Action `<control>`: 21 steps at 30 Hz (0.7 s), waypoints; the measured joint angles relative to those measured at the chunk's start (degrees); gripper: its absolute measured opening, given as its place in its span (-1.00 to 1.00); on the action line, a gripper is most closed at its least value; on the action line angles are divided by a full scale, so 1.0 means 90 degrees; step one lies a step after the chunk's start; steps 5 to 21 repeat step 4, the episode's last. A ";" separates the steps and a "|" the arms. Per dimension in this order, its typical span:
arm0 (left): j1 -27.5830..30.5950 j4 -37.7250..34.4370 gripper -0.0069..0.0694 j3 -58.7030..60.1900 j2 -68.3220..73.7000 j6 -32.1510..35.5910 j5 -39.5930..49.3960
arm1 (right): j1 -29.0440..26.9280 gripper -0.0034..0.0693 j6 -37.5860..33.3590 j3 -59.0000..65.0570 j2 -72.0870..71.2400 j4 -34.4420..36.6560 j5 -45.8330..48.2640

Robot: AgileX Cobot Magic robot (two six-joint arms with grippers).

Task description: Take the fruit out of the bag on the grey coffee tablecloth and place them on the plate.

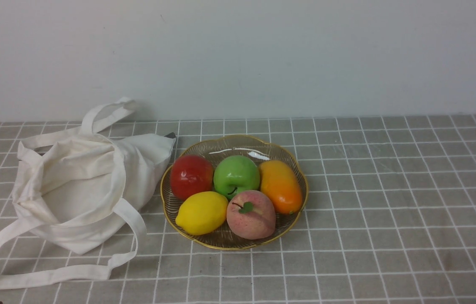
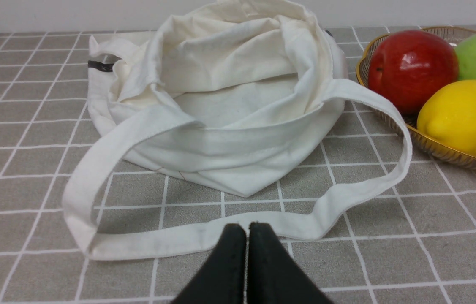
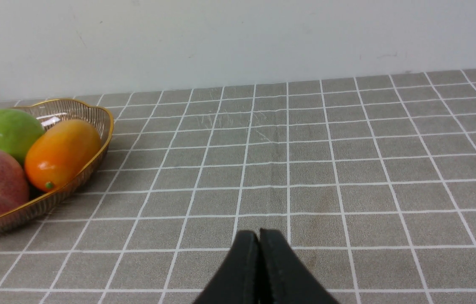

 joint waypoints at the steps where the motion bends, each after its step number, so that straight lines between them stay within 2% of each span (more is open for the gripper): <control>1: 0.0000 0.0000 -0.84 0.0000 0.0000 0.0000 0.0000 | 0.0000 -0.95 0.0000 0.0000 0.0000 0.0000 0.0000; 21: 0.0000 0.0000 -0.84 0.0000 0.0000 0.0000 0.0000 | 0.0000 -0.95 0.0000 0.0000 0.0000 0.0000 0.0000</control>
